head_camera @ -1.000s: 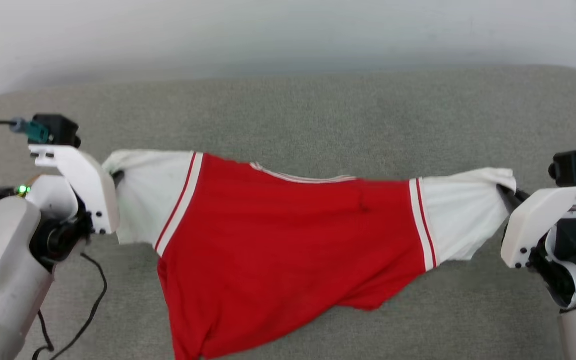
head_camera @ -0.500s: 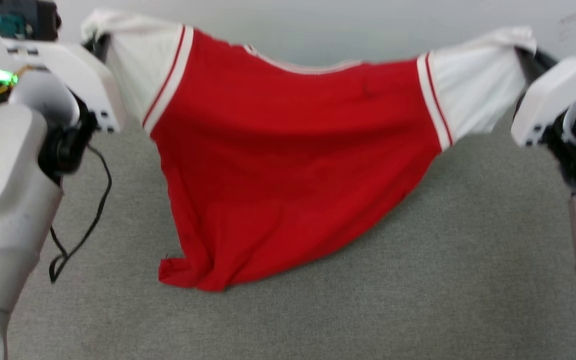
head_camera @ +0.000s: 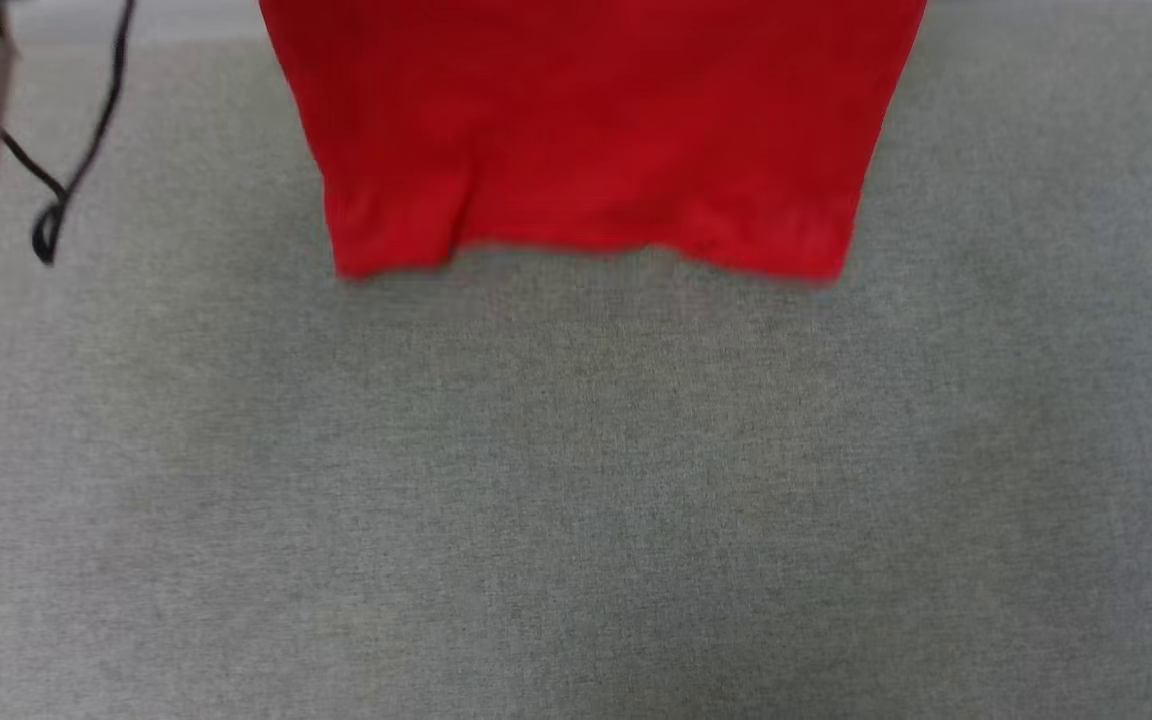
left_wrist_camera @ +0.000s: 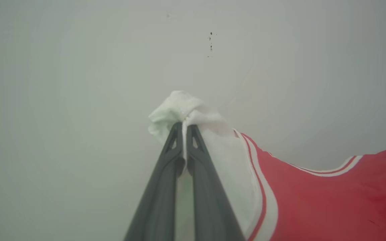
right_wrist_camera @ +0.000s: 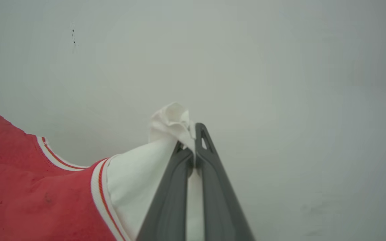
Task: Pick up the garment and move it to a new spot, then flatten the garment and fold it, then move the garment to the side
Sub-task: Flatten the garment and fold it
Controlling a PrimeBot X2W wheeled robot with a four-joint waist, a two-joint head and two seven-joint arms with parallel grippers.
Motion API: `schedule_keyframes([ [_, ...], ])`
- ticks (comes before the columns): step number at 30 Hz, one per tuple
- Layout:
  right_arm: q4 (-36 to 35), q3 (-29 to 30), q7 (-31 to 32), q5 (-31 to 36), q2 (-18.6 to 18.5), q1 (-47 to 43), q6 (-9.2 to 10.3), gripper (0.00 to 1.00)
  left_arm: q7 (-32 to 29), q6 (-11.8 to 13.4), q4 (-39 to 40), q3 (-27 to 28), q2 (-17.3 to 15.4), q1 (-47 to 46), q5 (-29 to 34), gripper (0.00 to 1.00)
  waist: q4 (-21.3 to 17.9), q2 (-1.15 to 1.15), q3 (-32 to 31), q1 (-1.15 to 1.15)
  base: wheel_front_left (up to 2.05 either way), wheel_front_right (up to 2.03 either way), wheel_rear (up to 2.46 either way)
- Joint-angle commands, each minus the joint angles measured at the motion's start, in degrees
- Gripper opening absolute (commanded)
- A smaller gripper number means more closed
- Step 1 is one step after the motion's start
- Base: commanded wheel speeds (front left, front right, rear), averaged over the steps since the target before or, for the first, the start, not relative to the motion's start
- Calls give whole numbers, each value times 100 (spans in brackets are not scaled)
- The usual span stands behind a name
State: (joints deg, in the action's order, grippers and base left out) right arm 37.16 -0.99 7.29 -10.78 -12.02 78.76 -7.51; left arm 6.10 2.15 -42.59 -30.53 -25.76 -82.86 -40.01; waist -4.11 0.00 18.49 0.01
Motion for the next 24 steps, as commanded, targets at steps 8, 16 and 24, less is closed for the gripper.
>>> schedule_keyframes([
  [8, 530, -146, -801, 161, 100, 1593, 4, 0, 324, -121, -206, 194, -127, -1290, 126, 0, -191, 0, 823, -1, 0, 0, 0],
  [16, 1075, -456, -1093, 100, 174, 2312, 4, 0, 214, -146, -264, 149, -184, -1862, 204, 0, -255, 0, 1270, -1, 0, 0, 0],
  [24, 1614, -743, -1228, -4, 190, 2531, 4, 0, 129, -257, -490, 157, -103, -1770, 42, 0, -209, 0, 1730, -1, 0, 0, 0],
])
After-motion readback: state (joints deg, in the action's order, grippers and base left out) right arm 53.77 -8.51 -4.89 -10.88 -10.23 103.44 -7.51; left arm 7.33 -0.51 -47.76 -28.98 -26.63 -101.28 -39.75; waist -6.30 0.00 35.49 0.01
